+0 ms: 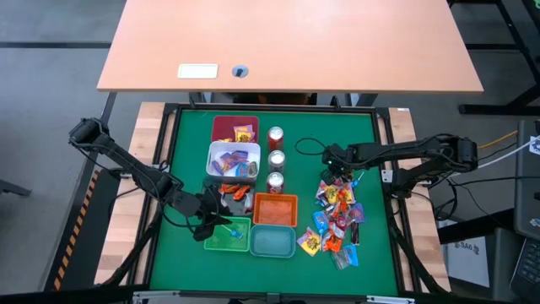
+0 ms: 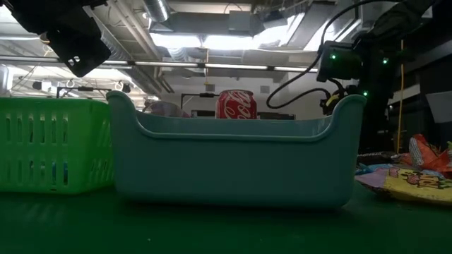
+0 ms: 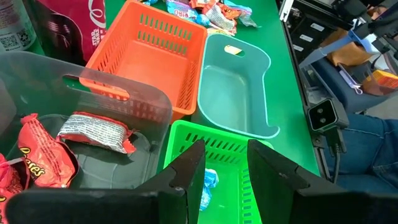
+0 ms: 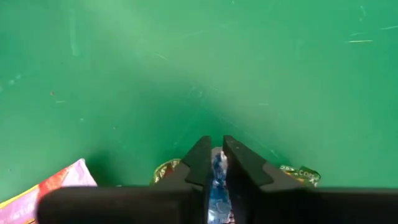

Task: Sort candy
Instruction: Put the blue candy into the green bin

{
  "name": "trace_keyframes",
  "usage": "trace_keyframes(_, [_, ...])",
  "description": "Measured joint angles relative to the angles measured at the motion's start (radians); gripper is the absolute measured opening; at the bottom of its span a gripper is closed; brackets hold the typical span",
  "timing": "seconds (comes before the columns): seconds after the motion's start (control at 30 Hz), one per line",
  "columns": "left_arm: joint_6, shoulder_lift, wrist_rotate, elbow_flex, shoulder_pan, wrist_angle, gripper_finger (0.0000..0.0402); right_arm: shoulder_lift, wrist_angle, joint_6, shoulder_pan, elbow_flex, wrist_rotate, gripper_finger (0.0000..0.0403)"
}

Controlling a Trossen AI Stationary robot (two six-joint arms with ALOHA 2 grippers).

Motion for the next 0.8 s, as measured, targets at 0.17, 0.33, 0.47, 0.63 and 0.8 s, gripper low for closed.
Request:
trace_keyframes(0.17, [0.000, 0.000, 0.000, 0.000, 0.000, 0.000, 0.0108, 0.000, 0.002, 0.000, 0.000, 0.000, 0.000, 0.0005])
trace_keyframes(0.33, [0.000, 0.000, 0.000, 0.000, 0.000, 0.000, 0.0108, 0.000, 0.000, -0.008, 0.000, 0.005, -0.001, 0.0005])
trace_keyframes(0.47, [0.000, 0.000, 0.000, 0.000, 0.000, 0.001, 0.0108, -0.003, 0.000, -0.052, 0.000, 0.044, -0.011, 0.0004])
trace_keyframes(0.63, [0.000, 0.000, -0.001, 0.000, 0.000, 0.028, 0.0108, -0.003, -0.025, -0.118, 0.000, 0.129, -0.012, 0.0002])
trace_keyframes(0.8, [0.001, 0.000, -0.056, 0.000, 0.000, 0.080, 0.0108, -0.003, -0.070, -0.185, 0.000, 0.255, 0.007, 0.0001])
